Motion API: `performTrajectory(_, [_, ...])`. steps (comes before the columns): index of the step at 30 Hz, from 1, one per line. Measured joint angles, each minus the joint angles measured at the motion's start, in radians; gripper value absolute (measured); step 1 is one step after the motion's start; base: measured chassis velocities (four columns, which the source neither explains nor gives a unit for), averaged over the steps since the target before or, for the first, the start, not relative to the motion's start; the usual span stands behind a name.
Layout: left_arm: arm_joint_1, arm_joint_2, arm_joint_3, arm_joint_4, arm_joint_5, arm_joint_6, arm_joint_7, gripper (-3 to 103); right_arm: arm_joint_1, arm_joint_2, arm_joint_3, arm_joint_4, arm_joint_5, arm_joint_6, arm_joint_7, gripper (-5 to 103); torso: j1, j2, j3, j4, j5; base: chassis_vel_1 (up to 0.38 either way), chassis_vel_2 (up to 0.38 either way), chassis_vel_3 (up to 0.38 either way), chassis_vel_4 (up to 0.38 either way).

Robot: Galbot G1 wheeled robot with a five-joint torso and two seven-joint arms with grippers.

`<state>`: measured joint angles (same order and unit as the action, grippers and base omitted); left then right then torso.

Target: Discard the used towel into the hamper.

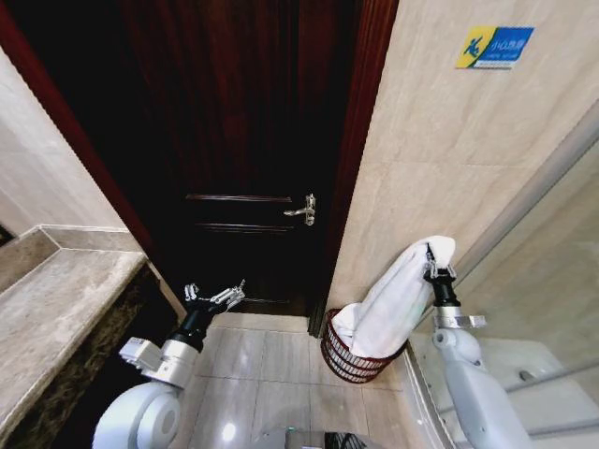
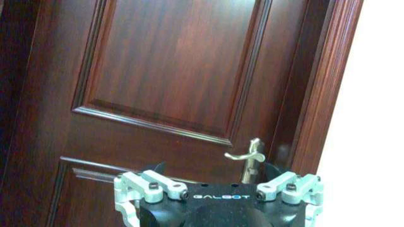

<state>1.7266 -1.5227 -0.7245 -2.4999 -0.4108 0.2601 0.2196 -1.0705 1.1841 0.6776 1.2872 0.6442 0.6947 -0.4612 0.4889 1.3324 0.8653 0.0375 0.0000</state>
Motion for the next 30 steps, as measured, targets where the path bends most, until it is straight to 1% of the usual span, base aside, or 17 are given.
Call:
performTrajectory(2, [0.0, 0.0, 0.0, 0.0, 0.0, 0.0, 0.0, 100, 0.021, 0.01, -0.012, -0.079, 0.017, 0.019, -0.05, 12, 0.0, 0.0, 0.0, 0.0, -0.0006, 0.0, 0.0, 0.0, 0.0])
performTrajectory(3, [0.0, 0.0, 0.0, 0.0, 0.0, 0.0, 0.0, 100, 0.021, 0.01, -0.012, -0.079, 0.017, 0.019, -0.05, 12, 0.0, 0.0, 0.0, 0.0, -0.0006, 0.0, 0.0, 0.0, 0.0])
performTrajectory(5, [0.0, 0.0, 0.0, 0.0, 0.0, 0.0, 0.0, 100, 0.049, 0.028, -0.028, -0.161, 0.033, 0.037, -0.1, 12, 0.0, 0.0, 0.0, -0.0003, 0.0009, 0.0, 0.0, 0.0, 0.0])
performTrajectory(6, [0.0, 0.0, 0.0, 0.0, 0.0, 0.0, 0.0, 100, 0.064, 0.033, -0.036, -0.189, 0.035, 0.041, -0.121, 12, 0.0, 0.0, 0.0, -0.0002, 0.0006, 0.0, 0.0, 0.0, 0.0])
performTrajectory(7, [0.0, 0.0, 0.0, 0.0, 0.0, 0.0, 0.0, 100, 0.064, 0.033, -0.036, -0.189, 0.035, 0.041, -0.121, 12, 0.0, 0.0, 0.0, -0.0002, 0.0006, 0.0, 0.0, 0.0, 0.0])
performTrajectory(8, [0.0, 0.0, 0.0, 0.0, 0.0, 0.0, 0.0, 100, 0.078, 0.039, -0.043, -0.211, 0.034, 0.042, -0.14, 12, 0.0, 0.0, 0.0, 0.0001, -0.0006, 0.0, 0.0, 0.0, 0.0])
performTrajectory(9, [0.0, 0.0, 0.0, 0.0, 0.0, 0.0, 0.0, 100, 0.087, 0.045, -0.049, -0.23, 0.025, 0.035, -0.147, 12, 0.0, 0.0, 0.0, 0.0004, -0.0005, 0.0, 0.0, 0.0, 0.0])
performTrajectory(11, [0.0, 0.0, 0.0, 0.0, 0.0, 0.0, 0.0, 100, 0.091, 0.049, -0.055, -0.243, 0.023, 0.022, -0.147, 12, 0.0, 0.0, 0.0, 0.0003, -0.0003, 0.0, 0.0, 0.0, 0.0])
performTrajectory(13, [0.0, 0.0, 0.0, 0.0, 0.0, 0.0, 0.0, 100, 0.096, 0.061, -0.071, -0.279, 0.039, -0.007, -0.131, 12, 0.0, 0.0, 0.0, 0.0, -0.0002, 0.0, 0.0, 0.0, 0.0])
performTrajectory(16, [0.0, 0.0, 0.0, 0.0, 0.0, 0.0, 0.0, 100, 0.1, 0.073, -0.074, -0.318, 0.049, -0.017, -0.125, 12, 0.0, 0.0, 0.0, 0.0001, 0.0003, 0.0, 0.0, 0.0, 0.0])
performTrajectory(19, [0.0, 0.0, 0.0, 0.0, 0.0, 0.0, 0.0, 100, 0.099, 0.079, -0.074, -0.36, 0.066, -0.023, -0.122, 12, 0.0, 0.0, 0.0, 0.0, 0.0, 0.0, 0.0, 0.0, 0.0])
performTrajectory(24, [0.0, 0.0, 0.0, 0.0, 0.0, 0.0, 0.0, 100, 0.095, 0.083, -0.08, -0.427, 0.083, -0.055, -0.121, 12, 0.0, 0.0, 0.0, -0.0002, -0.0003, 0.0, 0.0, 0.0, 0.0])
performTrajectory(25, [0.0, 0.0, 0.0, 0.0, 0.0, 0.0, 0.0, 100, 0.099, 0.088, -0.089, -0.452, 0.084, -0.066, -0.091, 12, 0.0, 0.0, 0.0, -0.0002, -0.0003, 0.0, 0.0, 0.0, 0.0])
performTrajectory(26, [0.0, 0.0, 0.0, 0.0, 0.0, 0.0, 0.0, 100, 0.099, 0.088, -0.089, -0.452, 0.084, -0.066, -0.091, 12, 0.0, 0.0, 0.0, -0.0002, -0.0003, 0.0, 0.0, 0.0, 0.0])
performTrajectory(27, [0.0, 0.0, 0.0, 0.0, 0.0, 0.0, 0.0, 100, 0.108, 0.096, -0.09, -0.478, 0.08, -0.07, -0.066, 12, 0.0, 0.0, 0.0, -0.0002, 0.0001, 0.0, 0.0, 0.0, 0.0])
performTrajectory(30, [0.0, 0.0, 0.0, 0.0, 0.0, 0.0, 0.0, 100, 0.124, 0.109, -0.094, -0.525, 0.061, -0.073, -0.046, 12, 0.0, 0.0, 0.0, 0.0, -0.0002, 0.0, 0.0, 0.0, 0.0])
